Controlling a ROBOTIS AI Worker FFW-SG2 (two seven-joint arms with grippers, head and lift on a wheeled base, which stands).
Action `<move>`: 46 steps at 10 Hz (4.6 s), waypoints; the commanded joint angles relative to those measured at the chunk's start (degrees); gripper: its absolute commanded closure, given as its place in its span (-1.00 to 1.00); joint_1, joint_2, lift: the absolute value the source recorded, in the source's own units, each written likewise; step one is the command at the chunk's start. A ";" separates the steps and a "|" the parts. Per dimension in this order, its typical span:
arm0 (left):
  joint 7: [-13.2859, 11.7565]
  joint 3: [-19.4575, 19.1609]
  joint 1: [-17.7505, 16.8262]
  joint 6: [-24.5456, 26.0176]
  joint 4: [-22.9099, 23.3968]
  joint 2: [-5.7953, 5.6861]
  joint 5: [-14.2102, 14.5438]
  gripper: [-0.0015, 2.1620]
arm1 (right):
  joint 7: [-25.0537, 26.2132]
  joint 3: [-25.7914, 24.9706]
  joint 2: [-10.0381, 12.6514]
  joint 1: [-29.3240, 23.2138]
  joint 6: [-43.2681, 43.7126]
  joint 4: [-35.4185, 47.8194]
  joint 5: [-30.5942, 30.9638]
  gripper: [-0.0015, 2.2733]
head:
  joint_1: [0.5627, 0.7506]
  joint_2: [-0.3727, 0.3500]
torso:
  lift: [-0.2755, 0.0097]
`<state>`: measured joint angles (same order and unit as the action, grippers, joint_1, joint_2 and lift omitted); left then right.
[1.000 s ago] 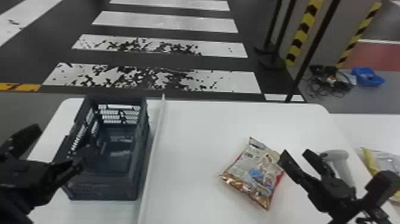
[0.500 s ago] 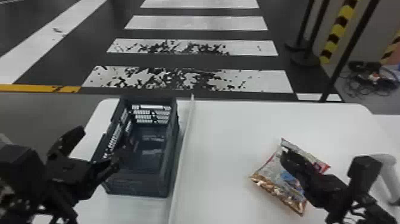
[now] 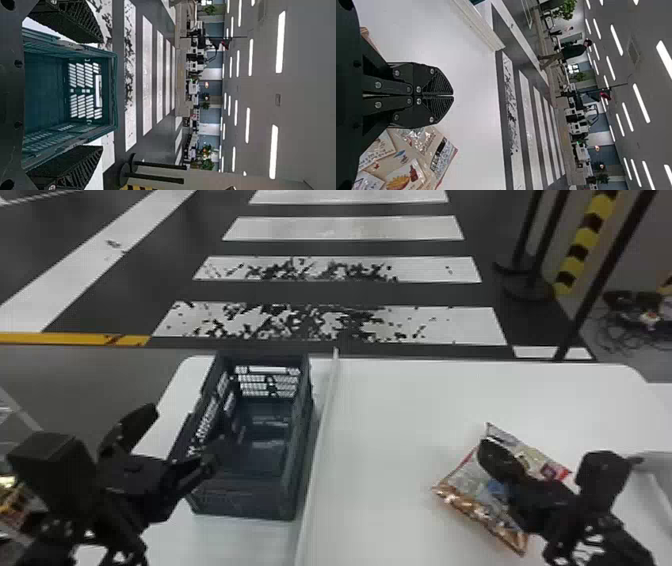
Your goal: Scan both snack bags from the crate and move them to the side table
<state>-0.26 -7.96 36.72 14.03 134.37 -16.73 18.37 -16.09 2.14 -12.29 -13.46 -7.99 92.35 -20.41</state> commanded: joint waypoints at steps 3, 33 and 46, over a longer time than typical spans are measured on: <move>0.00 0.48 -0.94 -0.18 -1.21 0.12 0.00 -0.97 | -1.31 -0.03 0.25 -2.10 3.63 -3.32 -1.30 0.98 | 0.41 0.24 | 0.26; -0.35 3.12 -5.43 -3.35 -7.45 -0.76 2.64 -0.97 | -13.79 -9.43 -0.63 -13.79 -8.50 5.30 -11.05 0.98 | 0.41 0.19 | 0.26; -0.35 3.21 -5.25 -3.70 -7.19 -0.15 3.16 -0.97 | -16.16 -17.78 -1.51 -20.29 -6.91 4.68 -14.04 0.98 | 0.41 -0.13 | 0.26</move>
<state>-0.61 -4.71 31.34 10.33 127.14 -16.92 21.47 -32.25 -15.10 -13.76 -33.63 -14.91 97.00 -34.20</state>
